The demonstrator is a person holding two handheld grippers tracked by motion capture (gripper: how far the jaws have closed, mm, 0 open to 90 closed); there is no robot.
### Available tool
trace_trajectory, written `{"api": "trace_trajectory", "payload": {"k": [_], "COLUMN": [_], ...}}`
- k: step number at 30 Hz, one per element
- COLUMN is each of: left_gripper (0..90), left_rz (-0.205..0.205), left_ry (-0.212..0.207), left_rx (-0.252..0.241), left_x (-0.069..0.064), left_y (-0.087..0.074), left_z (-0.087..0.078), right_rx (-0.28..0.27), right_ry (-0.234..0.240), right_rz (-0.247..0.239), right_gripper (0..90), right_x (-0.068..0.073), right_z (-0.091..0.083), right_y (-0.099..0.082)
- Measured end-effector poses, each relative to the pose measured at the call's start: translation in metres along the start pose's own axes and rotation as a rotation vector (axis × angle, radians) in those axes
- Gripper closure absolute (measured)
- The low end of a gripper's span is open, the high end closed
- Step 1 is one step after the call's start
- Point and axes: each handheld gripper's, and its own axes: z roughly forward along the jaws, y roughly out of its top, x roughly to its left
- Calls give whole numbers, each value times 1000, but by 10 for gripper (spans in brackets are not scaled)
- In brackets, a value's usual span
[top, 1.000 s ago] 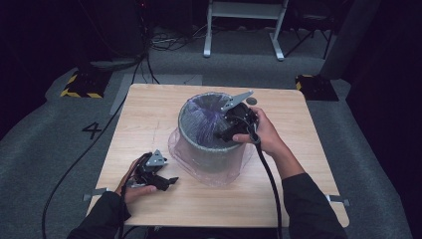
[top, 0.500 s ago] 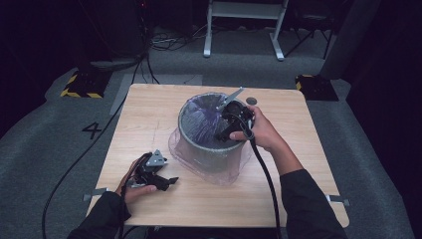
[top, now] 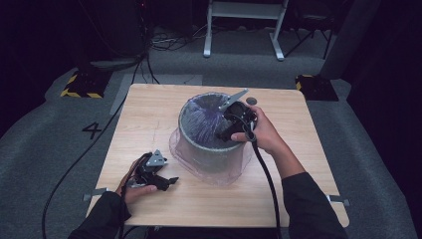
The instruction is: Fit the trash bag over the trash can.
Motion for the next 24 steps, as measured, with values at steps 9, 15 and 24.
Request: {"api": "trace_trajectory", "payload": {"k": [9, 15, 24], "left_gripper": [137, 136, 136], "left_rz": [-1, -2, -3], "left_ry": [0, 1, 4], "left_rx": [-1, 0, 0], "left_x": [0, 0, 0], "left_y": [0, 0, 0], "left_z": [0, 0, 0], "right_rx": [-80, -130, -189], "right_ry": [-21, -24, -33], "right_rz": [-1, -36, -38], "right_gripper": [213, 181, 178], "right_x": [-2, -4, -6], "right_z": [-13, -22, -30], "right_y": [-6, -10, -20]}}
